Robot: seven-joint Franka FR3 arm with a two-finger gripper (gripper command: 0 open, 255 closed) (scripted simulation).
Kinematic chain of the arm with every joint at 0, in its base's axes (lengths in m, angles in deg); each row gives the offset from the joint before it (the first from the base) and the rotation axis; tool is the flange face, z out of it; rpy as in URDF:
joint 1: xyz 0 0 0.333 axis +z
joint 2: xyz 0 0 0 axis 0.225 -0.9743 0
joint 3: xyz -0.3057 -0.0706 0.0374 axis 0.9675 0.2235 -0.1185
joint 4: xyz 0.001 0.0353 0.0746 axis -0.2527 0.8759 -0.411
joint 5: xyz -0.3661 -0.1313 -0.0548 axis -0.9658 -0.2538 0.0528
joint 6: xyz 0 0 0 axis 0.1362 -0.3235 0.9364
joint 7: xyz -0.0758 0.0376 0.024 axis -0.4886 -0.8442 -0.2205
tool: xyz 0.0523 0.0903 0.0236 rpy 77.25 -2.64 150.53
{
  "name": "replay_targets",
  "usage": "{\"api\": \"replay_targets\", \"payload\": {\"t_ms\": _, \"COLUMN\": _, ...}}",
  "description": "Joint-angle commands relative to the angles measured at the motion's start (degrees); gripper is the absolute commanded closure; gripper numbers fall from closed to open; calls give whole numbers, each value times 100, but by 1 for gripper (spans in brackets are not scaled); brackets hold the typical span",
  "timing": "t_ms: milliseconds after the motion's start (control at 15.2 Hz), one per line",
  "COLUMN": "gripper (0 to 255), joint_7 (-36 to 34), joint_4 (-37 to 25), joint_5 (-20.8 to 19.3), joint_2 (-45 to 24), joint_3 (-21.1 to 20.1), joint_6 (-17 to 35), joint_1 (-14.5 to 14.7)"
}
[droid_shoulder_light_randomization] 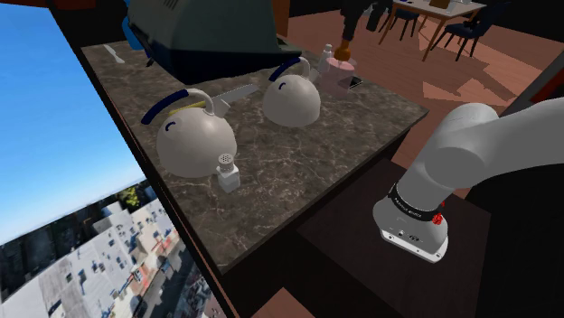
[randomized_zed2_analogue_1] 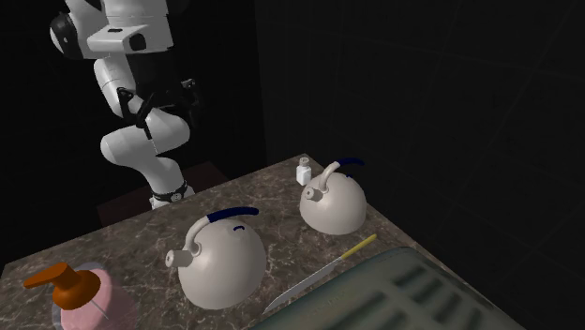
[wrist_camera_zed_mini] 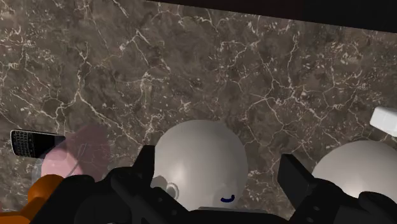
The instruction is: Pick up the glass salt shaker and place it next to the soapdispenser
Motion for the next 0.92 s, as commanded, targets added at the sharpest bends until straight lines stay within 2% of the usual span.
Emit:
{"api": "replay_targets", "payload": {"t_ms": 0, "gripper": 0, "joint_7": 0, "joint_4": 0, "joint_5": 0, "joint_2": 0, "joint_3": 0, "joint_6": 0, "joint_1": 0}}
{"api": "replay_targets", "payload": {"t_ms": 462, "gripper": 0, "joint_7": -761, "joint_4": 394, "joint_5": 642, "joint_2": -450, "joint_3": -661, "joint_6": 720, "joint_1": 214}}
{"api": "replay_targets", "payload": {"t_ms": 858, "gripper": 0, "joint_7": -1371, "joint_4": 482, "joint_5": 1123, "joint_2": -1095, "joint_3": -1246, "joint_6": 1412, "joint_1": 386}}
